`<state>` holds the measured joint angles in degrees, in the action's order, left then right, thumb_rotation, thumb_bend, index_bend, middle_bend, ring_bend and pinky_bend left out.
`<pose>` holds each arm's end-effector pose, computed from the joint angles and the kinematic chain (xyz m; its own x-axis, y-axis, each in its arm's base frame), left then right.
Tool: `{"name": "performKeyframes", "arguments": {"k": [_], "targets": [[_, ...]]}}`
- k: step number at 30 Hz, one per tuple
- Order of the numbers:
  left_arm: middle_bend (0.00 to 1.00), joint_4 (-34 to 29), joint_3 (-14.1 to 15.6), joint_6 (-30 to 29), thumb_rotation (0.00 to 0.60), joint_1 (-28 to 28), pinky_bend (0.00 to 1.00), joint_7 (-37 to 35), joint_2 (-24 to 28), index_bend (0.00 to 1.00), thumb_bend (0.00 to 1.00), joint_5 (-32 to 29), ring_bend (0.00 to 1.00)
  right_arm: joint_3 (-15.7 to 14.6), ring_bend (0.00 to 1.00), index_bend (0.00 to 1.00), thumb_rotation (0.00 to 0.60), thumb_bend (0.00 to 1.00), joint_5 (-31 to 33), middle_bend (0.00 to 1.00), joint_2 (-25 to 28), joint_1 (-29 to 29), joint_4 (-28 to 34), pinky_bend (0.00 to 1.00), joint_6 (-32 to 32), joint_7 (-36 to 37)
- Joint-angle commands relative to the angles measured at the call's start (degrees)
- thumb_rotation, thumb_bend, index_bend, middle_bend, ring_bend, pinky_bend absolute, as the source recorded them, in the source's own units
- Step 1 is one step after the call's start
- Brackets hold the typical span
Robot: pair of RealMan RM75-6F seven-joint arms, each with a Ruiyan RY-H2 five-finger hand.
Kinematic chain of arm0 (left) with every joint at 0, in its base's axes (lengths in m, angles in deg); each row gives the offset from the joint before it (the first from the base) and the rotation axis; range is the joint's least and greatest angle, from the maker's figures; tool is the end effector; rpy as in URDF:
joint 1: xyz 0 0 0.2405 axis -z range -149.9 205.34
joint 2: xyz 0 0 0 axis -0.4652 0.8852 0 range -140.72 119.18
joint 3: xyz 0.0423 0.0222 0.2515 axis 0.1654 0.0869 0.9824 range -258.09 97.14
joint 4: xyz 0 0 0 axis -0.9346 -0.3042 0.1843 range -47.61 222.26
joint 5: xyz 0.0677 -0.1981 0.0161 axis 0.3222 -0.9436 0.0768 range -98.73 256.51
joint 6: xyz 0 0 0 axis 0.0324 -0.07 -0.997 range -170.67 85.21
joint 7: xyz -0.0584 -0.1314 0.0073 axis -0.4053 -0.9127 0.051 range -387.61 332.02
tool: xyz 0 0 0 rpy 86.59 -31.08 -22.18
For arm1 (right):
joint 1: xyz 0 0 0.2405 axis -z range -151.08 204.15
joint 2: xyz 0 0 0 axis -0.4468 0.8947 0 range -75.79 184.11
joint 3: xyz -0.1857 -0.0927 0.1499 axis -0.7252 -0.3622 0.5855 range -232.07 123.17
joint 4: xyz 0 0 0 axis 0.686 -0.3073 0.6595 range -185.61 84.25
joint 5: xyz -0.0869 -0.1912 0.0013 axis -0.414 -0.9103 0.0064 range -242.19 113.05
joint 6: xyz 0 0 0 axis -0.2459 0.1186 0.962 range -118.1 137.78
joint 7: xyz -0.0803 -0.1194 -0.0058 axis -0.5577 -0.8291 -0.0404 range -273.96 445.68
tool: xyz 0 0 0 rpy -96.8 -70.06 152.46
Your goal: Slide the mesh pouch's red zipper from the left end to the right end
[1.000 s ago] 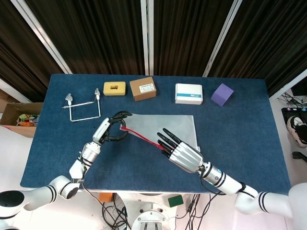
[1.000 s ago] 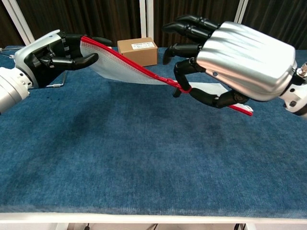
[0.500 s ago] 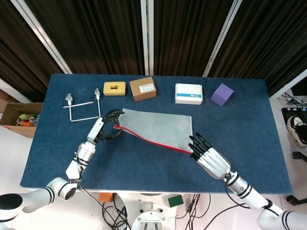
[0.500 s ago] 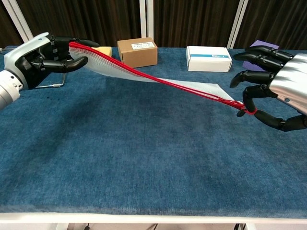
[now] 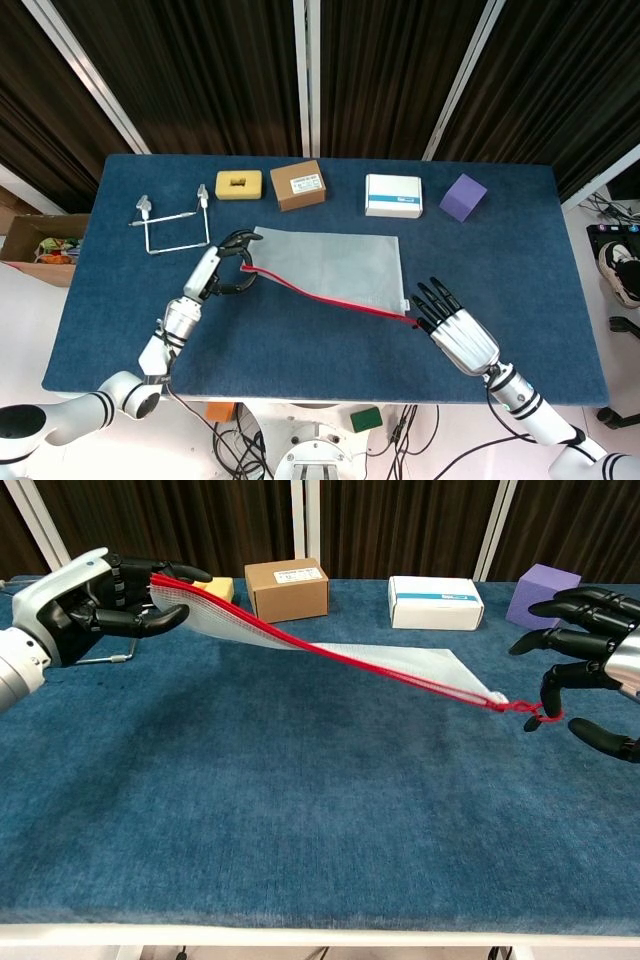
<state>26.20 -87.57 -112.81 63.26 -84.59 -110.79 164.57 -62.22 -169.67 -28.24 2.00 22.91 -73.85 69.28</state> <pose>-0.1900 0.3339 -0.0279 -0.5098 0.3836 0.7700 0.7622 -0.2136 0.6111 -0.2413 -0.2269 0.0364 0.6608 0.1489 0.7356 -0.5173 -0.6198 0.5901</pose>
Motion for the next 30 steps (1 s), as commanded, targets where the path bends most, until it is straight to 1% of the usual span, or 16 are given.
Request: {"name": "performKeyframes", "arguments": {"k": [1,2,3,4,7,8,10,12,16,17,21,23,26,30], "targets": [[0.23,-0.22,0.67,-0.27,0.6,0.08,0.16,6.19,0.25,0.55,0.45,0.94,0.1,0.31,0.0,0.1,0.6,0.18,2.34,0.03,2.31,0.73,4.0,0.0,1.97,0.01],[0.23,-0.38,0.91,-0.41,0.6,0.07,0.16,8.03,0.33,0.51,0.43,1.25,0.1,0.48,0.0,0.03,0.6,0.13,2.97,0.01,3.01,0.87,5.33,0.0,2.42,-0.05],[0.23,-0.6,1.18,-0.54,0.6,0.06,0.16,9.74,0.45,0.49,0.43,1.58,0.1,0.74,0.0,0.0,0.6,0.1,3.59,0.0,3.61,1.02,6.55,0.0,2.7,-0.15],[0.23,-1.01,1.42,-0.78,0.6,0.03,0.16,11.73,0.63,0.46,0.42,1.96,0.1,1.21,0.0,0.0,0.6,0.08,4.3,0.0,4.22,1.22,7.81,0.0,2.87,-0.41],[0.23,-2.17,2.04,-1.06,0.6,-0.15,0.16,15.73,1.42,0.41,0.42,2.62,0.1,2.18,0.0,0.0,0.6,0.07,6.13,0.0,5.44,1.62,9.9,0.0,3.65,-0.93],[0.22,-2.88,2.39,-0.96,0.6,-0.28,0.15,17.86,2.1,0.37,0.42,2.8,0.1,2.59,0.0,0.0,0.6,0.07,7.08,0.0,5.99,1.77,10.78,0.0,4.1,-0.63],[0.21,-4.4,2.9,-0.88,0.6,-0.73,0.15,23.15,3.7,0.3,0.38,2.81,0.1,3.39,0.0,0.0,0.6,0.05,8.99,0.0,7.21,1.99,12.39,0.0,4.94,0.18],[0.19,-6.07,3.22,-1.48,0.6,-1.4,0.15,28.52,5.39,0.24,0.34,2.84,0.09,4.19,0.0,0.0,0.6,0.05,10.16,0.0,8.3,2.2,13.46,0.0,4.98,1.29],[0.17,-11.15,3.67,-2.94,0.6,-3.64,0.14,39.52,10.82,0.22,0.28,1.85,0.09,6.0,0.0,0.0,0.6,0.05,12.53,0.0,11.0,3.38,15.12,0.0,3.56,3.6],[0.17,-13.04,3.59,-3.53,0.6,-4.58,0.14,42.59,12.95,0.23,0.27,1.04,0.09,6.43,0.0,0.0,0.6,0.06,13.49,0.0,12.08,3.96,15.7,0.0,3.12,4.06],[0.18,-19.04,3.44,-6.1,0.6,-8.47,0.14,51.62,20.52,0.23,0.26,-2.35,0.09,6.57,0.0,0.0,0.6,0.15,16.67,0.01,16.76,6.06,17.89,0.0,3.1,7.54],[0.18,-21.68,3.74,-8.09,0.6,-11.04,0.14,55.19,24.13,0.24,0.26,-4.01,0.09,6.37,0.0,0.0,0.6,0.17,17.95,0.02,19.07,7.45,18.57,0.0,2.81,11.22],[0.18,-25.27,4.78,-11.46,0.6,-15.17,0.14,58.01,28.6,0.24,0.26,-5.64,0.09,5.81,0.0,0.0,0.6,0.18,19.03,0.02,21.21,9.92,18.11,0.0,1.57,16.43],[0.18,-28.92,6.38,-16.18,0.6,-20.41,0.14,59.39,32.71,0.24,0.26,-6.38,0.09,4.65,0.0,0.0,0.6,0.18,18.92,0.02,22.46,13.15,17.07,0.0,-0.35,22.46]]}}
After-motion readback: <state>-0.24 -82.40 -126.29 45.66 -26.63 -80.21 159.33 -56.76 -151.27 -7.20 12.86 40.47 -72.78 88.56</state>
